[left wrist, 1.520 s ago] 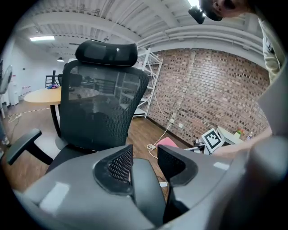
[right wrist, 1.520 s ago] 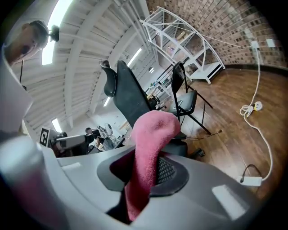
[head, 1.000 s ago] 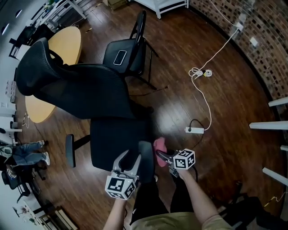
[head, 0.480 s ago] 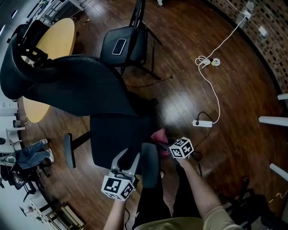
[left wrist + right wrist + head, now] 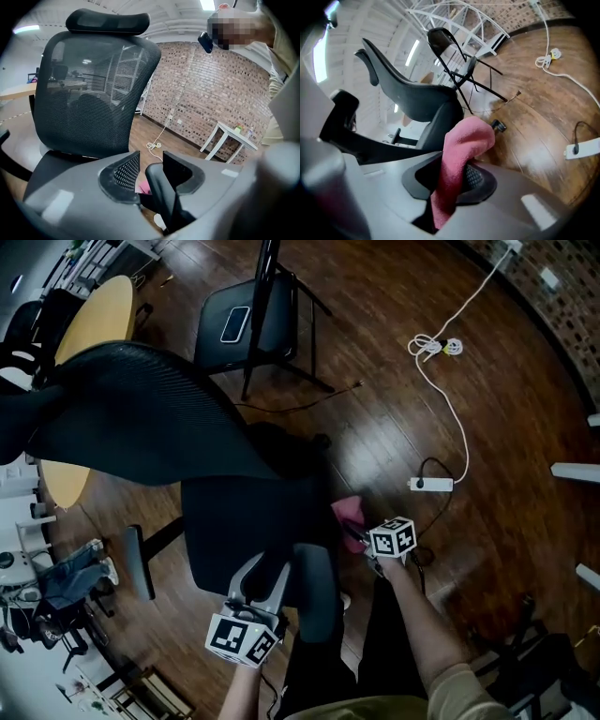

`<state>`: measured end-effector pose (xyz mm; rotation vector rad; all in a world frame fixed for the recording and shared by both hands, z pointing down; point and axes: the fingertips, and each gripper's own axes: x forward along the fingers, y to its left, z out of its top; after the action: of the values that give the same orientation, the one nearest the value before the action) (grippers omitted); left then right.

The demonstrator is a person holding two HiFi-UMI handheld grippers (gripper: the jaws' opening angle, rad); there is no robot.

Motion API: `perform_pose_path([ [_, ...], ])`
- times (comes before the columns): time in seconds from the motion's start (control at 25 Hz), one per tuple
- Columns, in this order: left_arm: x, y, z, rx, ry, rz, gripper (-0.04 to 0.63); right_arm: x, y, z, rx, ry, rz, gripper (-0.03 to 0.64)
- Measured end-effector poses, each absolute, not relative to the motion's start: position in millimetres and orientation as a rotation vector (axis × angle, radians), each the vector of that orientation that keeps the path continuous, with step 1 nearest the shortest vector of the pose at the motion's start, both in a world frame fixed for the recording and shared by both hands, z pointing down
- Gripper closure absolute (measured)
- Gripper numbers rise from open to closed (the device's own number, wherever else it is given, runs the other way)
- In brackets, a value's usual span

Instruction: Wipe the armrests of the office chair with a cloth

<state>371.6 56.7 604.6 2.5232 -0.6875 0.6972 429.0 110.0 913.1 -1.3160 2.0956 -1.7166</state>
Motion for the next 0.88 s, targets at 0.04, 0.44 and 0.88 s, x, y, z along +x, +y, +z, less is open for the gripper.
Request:
perform_pose_path([
  [0.04, 371.7, 58.4, 604.9, 2.519, -0.682, 0.698, 0.456, 427.6, 120.4, 892.6, -1.290, 2.109, -1.649, 0.557],
  [0.44, 374.3, 58.5, 595.8, 2.505, -0.679, 0.687, 0.456, 377.1, 189.0, 710.6, -1.019, 2.181, -1.198, 0.564],
  [0.88, 375.5, 48.7, 614.4, 2.531, -0.702, 0.716, 0.456, 423.8, 109.5, 901.0, -1.415, 1.983, -1.634, 0.558],
])
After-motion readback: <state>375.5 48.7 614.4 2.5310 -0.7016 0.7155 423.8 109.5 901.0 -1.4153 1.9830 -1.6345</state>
